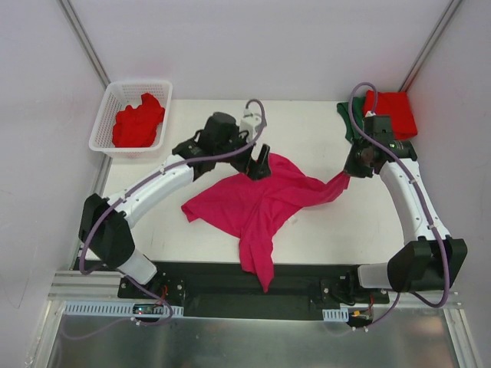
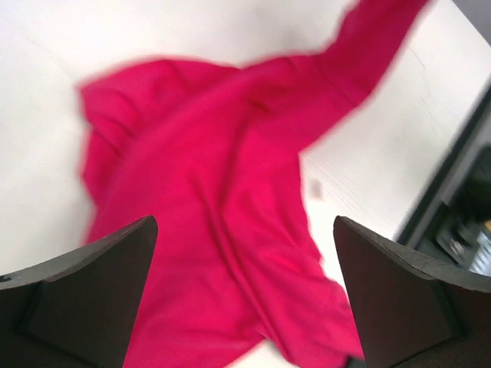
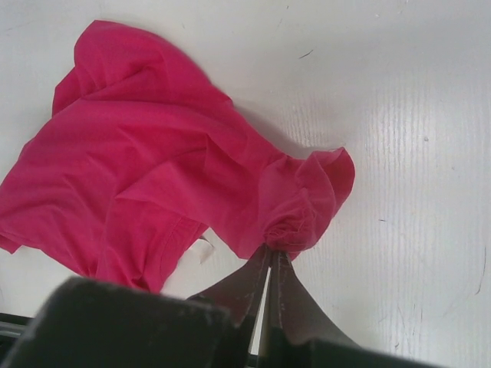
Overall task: Fold and stack the t-shirts
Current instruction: Flatten out the tshirt
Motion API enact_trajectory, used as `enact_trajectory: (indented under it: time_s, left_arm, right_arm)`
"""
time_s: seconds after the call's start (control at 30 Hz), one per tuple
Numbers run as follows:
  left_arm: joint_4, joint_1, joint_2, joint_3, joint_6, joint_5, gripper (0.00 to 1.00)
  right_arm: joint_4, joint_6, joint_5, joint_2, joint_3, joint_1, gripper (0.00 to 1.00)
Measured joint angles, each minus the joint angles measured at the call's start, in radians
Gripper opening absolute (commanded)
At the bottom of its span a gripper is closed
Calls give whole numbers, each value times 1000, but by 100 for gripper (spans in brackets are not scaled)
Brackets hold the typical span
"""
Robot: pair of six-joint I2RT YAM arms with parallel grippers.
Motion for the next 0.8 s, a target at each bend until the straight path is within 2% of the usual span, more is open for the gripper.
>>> enact_trajectory:
  time_s: [0.13,0.47,0.8]
  left_arm:
    - [21,76,123,151,58,-10,99]
    - [8,77,525,393,144,-5,96]
    - [-29,108,630,486,175,-7,96]
  right_arm:
    - [10,0,-5,-3,-14,2,1]
    - [29,-4,-26,-29,-29,3,1]
    - [35,-7,-76,-32,-29,3,1]
